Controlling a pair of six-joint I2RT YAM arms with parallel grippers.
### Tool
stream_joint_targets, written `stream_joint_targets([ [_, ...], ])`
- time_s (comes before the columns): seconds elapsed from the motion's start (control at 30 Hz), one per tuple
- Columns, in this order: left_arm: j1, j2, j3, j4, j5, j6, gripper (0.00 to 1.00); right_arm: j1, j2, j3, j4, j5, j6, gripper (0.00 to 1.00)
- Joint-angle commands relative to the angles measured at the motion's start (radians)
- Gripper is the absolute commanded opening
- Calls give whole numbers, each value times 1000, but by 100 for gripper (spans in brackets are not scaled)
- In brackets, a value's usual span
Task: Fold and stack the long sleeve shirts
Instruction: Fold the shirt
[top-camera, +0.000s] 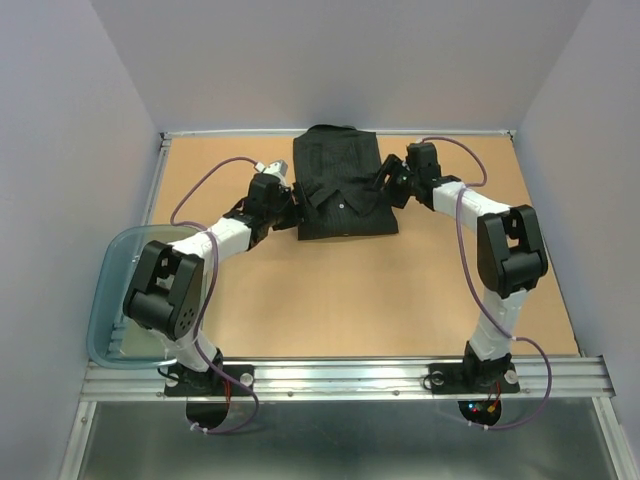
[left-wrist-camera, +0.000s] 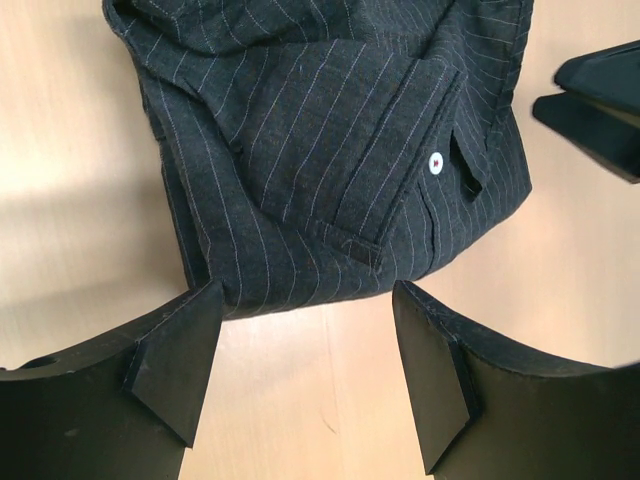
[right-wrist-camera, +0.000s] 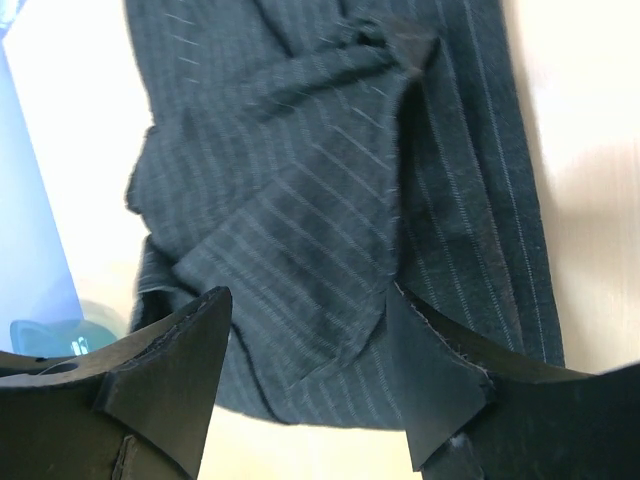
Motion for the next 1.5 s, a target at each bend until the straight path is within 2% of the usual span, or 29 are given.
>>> stream_joint_targets([
  [0.0,-2,29,-5,55,15,-3,79,7,25,-18,80,-15,60,68],
  [0.2,-3,76,1,58,25,-5,79,13,56,-16,87,-30,89,68],
  [0.43,-6,89,2,63,31,0,79,24,85,16,107,-67,108,58],
  [0.53,-8,90,2,61,35,0,79,24,113,57,113,-81,115,51],
  [0.63,-8,92,2,58,35,0,79,24,133,95,113,-80,120,38],
  [0.67,-8,93,1,58,35,2,79,22,145,105,113,-78,123,30],
  [0.73,-8,93,1,55,34,2,79,24,159,145,113,-90,126,22],
  [0.77,-8,93,-1,55,32,5,79,24,169,158,113,-95,131,14],
  [0.93,-8,96,-1,49,32,11,79,24,206,270,113,-101,140,7],
  [1.17,-9,92,-2,38,28,18,79,24,323,442,156,-112,161,8],
  [1.23,-9,87,-5,36,26,20,79,24,373,511,179,-115,180,11],
  [1.27,-9,84,-7,35,25,20,79,24,387,534,185,-116,183,24],
  [1.33,-9,73,-5,26,17,23,79,24,410,583,186,-104,177,38],
  [1.37,-9,70,-4,21,14,25,79,22,409,589,185,-96,169,51],
  [1.47,-9,46,7,-2,-4,31,82,19,374,548,183,-61,119,65],
])
